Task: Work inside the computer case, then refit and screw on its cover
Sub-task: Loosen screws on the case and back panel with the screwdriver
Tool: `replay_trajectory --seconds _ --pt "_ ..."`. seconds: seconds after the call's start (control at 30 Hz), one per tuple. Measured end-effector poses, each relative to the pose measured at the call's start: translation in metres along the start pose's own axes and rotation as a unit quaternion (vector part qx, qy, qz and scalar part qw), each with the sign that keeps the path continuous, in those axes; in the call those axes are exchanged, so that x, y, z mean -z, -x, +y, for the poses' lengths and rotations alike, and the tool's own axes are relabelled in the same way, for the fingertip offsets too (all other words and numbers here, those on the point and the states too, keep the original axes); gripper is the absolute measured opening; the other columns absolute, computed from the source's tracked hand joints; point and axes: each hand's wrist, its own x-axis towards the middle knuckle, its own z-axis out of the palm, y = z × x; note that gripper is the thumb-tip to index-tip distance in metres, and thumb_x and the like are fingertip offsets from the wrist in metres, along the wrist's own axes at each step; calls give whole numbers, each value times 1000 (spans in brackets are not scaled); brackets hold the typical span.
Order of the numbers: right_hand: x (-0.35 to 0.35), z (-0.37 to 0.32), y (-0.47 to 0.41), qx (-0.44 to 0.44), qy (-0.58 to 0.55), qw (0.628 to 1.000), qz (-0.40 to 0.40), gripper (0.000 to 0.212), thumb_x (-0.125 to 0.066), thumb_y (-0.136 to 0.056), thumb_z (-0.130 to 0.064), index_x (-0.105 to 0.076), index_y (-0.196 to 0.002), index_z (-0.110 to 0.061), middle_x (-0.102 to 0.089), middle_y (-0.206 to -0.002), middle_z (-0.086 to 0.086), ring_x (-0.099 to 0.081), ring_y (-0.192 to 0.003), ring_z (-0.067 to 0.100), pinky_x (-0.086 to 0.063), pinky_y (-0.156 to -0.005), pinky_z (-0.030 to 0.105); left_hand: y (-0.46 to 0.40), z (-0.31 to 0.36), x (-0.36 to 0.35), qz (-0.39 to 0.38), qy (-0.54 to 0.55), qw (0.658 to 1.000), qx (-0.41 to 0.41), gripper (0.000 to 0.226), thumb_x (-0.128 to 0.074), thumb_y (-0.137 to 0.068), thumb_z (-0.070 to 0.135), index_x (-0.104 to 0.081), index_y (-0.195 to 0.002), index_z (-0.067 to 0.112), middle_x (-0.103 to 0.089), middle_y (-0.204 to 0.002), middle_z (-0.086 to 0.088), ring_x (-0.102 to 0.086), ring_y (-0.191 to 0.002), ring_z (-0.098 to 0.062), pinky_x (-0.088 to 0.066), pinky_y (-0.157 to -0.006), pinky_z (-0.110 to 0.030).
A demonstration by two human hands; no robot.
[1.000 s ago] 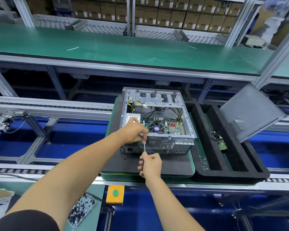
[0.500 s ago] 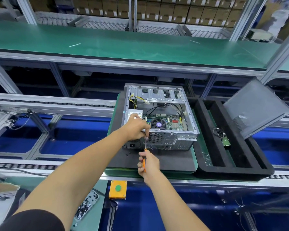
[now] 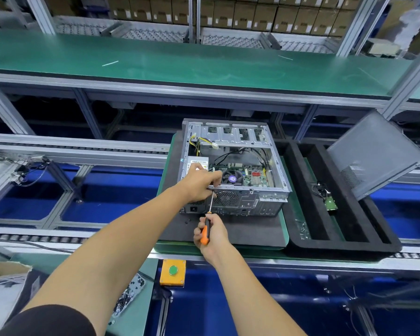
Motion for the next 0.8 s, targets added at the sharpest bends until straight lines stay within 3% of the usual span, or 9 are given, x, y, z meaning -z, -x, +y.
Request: replay_trajectory --seconds 0.13,0.23,0.3,0.37,0.43,0.47,0.6,0.8 --pt "-13 10 -2 142 122 974 131 11 -61 -82 -7 -52 -78 -8 -49 -54 3 -35 -35 15 -28 -38 21 0 -3 -2 8 -2 1000 -12 40 -78 -80 15 -41 -92 25 -42 -66 23 -49 -68 -18 -23 -101 -36" --pt "-8 11 -4 251 234 917 206 13 -63 -83 -8 -51 -85 -5 -65 -66 9 -52 -34 18 -42 -42 30 -2 -4 -5 8 -2 1000 -2 42 -77 -81 15 -39 -95 27 -48 -75 21 -54 -72 -17 -24 -103 -37" --pt "-5 9 -3 273 305 885 221 11 -62 -88 -12 -55 -85 -4 -68 -63 9 -61 -37 17 -49 -45 32 -3 -4 -7 3 1 1000 9 46 -78 -82 16 -37 -99 29 -57 -89 18 -58 -77 -15 -21 -104 -36" --pt "-2 6 -4 233 264 921 168 14 -60 -92 -13 -57 -81 -5 -64 -56 7 -57 -35 18 -44 -41 29 -3 -4 -9 7 10 1000 16 49 -78 -81 15 -35 -101 30 -61 -101 16 -61 -84 -13 -18 -103 -34" --pt "-1 0 -4 109 102 988 49 20 -56 -96 -13 -55 -77 -6 -55 -51 5 -44 -34 15 -34 -36 24 -2 -3 -10 9 15 1000 20 51 -77 -81 13 -34 -100 32 -62 -103 16 -62 -87 -13 -18 -104 -34" --pt "1 -3 -3 53 33 998 3 23 -53 -99 -16 -54 -77 -7 -51 -52 3 -40 -35 13 -31 -35 23 -2 -3 -10 9 14 1000 20 51 -76 -81 11 -34 -100 32 -63 -103 16 -62 -86 -14 -18 -105 -35" --pt "10 -11 -4 -1 -5 997 -79 31 -41 -105 -22 -51 -77 -12 -39 -53 -1 -29 -35 11 -25 -33 21 -4 -4 -9 7 2 1000 16 48 -75 -81 11 -35 -100 31 -62 -101 15 -63 -83 -15 -20 -105 -38" --pt "3 -16 3 8 66 994 -83 25 -38 -96 -13 -44 -72 -16 -33 -58 -3 -25 -40 12 -24 -35 23 -5 -9 -4 -33 49 998 28 54 -81 -76 22 -40 -110 32 -60 -108 13 -50 -103 -12 -13 -110 -41"
